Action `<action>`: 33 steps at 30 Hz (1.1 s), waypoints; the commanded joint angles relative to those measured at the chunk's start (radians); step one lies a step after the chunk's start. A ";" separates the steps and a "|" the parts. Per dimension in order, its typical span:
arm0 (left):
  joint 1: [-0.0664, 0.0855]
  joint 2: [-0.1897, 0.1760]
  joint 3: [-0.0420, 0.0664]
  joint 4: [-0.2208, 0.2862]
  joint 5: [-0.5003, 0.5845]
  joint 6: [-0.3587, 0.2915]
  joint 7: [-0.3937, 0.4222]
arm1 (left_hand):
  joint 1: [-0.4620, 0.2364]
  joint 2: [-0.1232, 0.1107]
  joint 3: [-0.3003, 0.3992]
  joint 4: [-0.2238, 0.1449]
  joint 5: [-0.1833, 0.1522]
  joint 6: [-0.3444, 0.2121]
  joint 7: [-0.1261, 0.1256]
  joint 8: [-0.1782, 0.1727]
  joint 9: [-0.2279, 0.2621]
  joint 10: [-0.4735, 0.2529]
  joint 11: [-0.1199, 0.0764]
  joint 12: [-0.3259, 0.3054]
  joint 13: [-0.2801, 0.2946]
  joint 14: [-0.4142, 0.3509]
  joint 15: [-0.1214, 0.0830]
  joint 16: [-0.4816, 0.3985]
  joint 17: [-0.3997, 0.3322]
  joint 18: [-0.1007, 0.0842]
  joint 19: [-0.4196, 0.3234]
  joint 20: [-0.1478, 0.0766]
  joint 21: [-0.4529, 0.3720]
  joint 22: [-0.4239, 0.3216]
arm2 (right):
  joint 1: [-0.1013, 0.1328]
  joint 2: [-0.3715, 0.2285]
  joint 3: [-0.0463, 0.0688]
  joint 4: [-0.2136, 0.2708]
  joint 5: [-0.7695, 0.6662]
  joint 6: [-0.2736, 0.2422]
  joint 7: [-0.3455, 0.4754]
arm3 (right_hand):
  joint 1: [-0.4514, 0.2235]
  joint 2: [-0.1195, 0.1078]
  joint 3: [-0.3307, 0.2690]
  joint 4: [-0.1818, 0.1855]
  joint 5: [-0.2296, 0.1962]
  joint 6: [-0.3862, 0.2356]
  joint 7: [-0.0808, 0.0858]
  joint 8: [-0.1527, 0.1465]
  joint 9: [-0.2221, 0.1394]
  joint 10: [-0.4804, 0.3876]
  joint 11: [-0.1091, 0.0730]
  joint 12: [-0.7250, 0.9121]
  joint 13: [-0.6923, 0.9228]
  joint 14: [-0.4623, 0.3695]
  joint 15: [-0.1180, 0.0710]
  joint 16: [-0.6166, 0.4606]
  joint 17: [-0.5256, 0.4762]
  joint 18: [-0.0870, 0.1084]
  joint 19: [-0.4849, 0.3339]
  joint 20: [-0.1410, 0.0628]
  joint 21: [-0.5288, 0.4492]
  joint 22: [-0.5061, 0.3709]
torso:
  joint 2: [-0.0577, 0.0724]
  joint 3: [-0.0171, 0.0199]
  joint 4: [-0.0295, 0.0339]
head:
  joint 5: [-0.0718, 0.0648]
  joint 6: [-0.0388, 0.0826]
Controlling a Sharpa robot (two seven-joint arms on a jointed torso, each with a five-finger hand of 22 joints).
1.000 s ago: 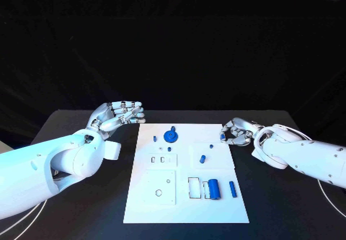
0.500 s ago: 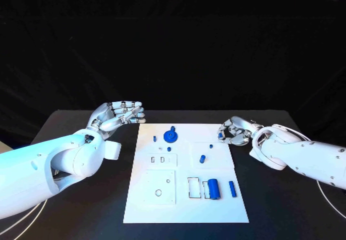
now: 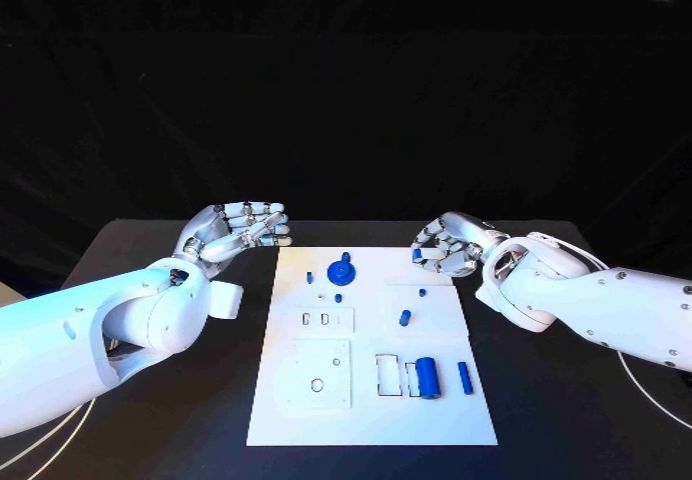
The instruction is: Assemble the parts on the task board
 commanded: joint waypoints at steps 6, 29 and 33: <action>0.000 0.007 0.001 -0.001 0.006 0.011 0.004 | -0.003 -0.001 0.007 -0.001 -0.006 -0.005 0.009 0.003 0.000 -0.001 0.005 -0.005 -0.001 -0.003 -0.004 -0.004 0.002 0.012 -0.007 0.003 0.007 0.000 | -0.009 0.080 -0.002 0.077 -0.052 -0.024 -0.168 | -0.002 0.009 0.008 0.001 0.002 0.007 -0.002 0.004 0.004 0.106 -0.009 0.004 0.263 0.098 -0.009 0.002 0.235 -0.014 0.105 -0.009 0.004 0.263 | 0.000 0.0010 -0.0029 | 0.015 -0.006; 0.001 0.014 0.000 0.000 0.007 0.010 0.000 | -0.003 -0.001 0.007 -0.001 -0.006 -0.005 0.009 0.003 0.000 -0.001 0.005 -0.005 -0.001 -0.003 -0.004 -0.004 0.002 0.012 -0.007 0.003 0.007 0.000 | -0.107 0.248 -0.017 0.089 -0.186 -0.028 -0.312 | -0.015 0.005 0.014 0.003 0.000 0.009 -0.005 0.010 0.007 0.106 -0.011 0.004 0.263 0.096 -0.012 0.000 0.229 -0.014 0.105 -0.011 0.004 0.263 | -0.001 0.0005 -0.0012 | 0.029 -0.020; 0.001 0.014 0.000 0.000 0.007 0.010 -0.001 | -0.005 -0.001 0.008 0.000 -0.007 -0.005 0.009 0.004 0.000 0.000 0.005 -0.004 -0.001 -0.003 -0.004 -0.004 0.004 0.012 -0.007 0.003 0.008 0.001 | -0.121 0.263 -0.018 0.082 -0.200 -0.026 -0.318 | -0.017 0.003 0.014 0.004 0.000 0.009 -0.005 0.010 0.007 0.106 -0.012 0.004 0.263 0.096 -0.012 0.000 0.228 -0.014 0.105 -0.011 0.004 0.263 | 0.000 0.0010 -0.0024 | 0.031 -0.023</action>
